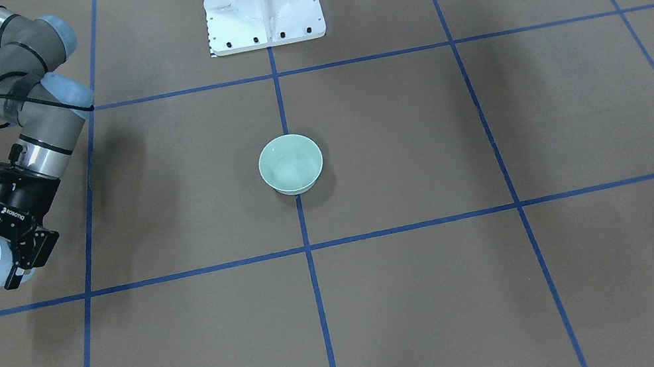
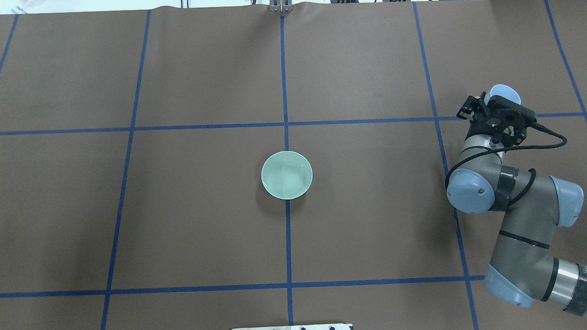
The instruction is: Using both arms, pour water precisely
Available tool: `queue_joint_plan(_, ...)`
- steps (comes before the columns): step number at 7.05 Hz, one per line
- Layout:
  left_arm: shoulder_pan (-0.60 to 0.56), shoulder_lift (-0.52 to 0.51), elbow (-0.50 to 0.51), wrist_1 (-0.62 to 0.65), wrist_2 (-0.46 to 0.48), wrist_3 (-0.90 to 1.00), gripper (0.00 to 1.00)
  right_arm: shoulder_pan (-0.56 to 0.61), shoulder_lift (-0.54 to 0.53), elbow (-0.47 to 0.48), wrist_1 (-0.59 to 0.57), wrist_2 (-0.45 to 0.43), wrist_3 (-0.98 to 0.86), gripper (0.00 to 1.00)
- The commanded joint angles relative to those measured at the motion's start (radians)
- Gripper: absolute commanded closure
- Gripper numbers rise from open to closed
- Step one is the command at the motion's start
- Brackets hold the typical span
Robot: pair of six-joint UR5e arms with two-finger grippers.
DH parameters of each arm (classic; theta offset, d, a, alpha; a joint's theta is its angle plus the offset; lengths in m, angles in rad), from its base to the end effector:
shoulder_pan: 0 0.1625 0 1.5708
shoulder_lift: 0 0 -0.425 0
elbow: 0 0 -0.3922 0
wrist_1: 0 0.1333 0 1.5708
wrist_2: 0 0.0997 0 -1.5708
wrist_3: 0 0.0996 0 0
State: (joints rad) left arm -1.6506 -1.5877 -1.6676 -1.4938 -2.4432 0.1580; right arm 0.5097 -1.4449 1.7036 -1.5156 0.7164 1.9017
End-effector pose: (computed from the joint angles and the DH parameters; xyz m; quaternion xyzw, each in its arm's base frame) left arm -0.0966 -0.4927 0.6033 0.0666 0.4175 0.0432 0.9052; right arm -0.3763 -0.4491 0.5152 0.4203 -0.1052 0.4259 0.7943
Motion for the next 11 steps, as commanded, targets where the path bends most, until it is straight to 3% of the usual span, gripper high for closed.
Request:
queue_joint_plan(1,0.000,0.000,-0.001,0.001,0.000,0.000,0.00,-0.002,0.001,-0.106,0.000,-0.006,0.030,1.00)
queue_joint_plan(3,0.000,0.000,-0.001,0.000,0.000,0.000,0.00,-0.002,-0.008,-0.114,-0.003,-0.029,0.030,0.81)
queue_joint_plan(4,0.000,0.000,-0.001,0.000,0.000,0.000,0.00,-0.002,-0.008,-0.128,-0.014,-0.034,0.030,0.61)
queue_joint_plan(5,0.000,0.000,-0.001,0.001,0.000,0.000,0.00,-0.007,-0.008,-0.133,-0.015,-0.034,0.051,0.49)
queue_joint_plan(6,0.000,0.000,-0.001,0.001,0.000,0.000,0.00,-0.020,0.007,-0.143,-0.032,-0.061,0.091,0.01)
queue_joint_plan(11,0.000,0.000,0.000,0.001,0.000,0.000,0.00,-0.056,0.009,-0.139,-0.054,-0.065,0.118,0.00)
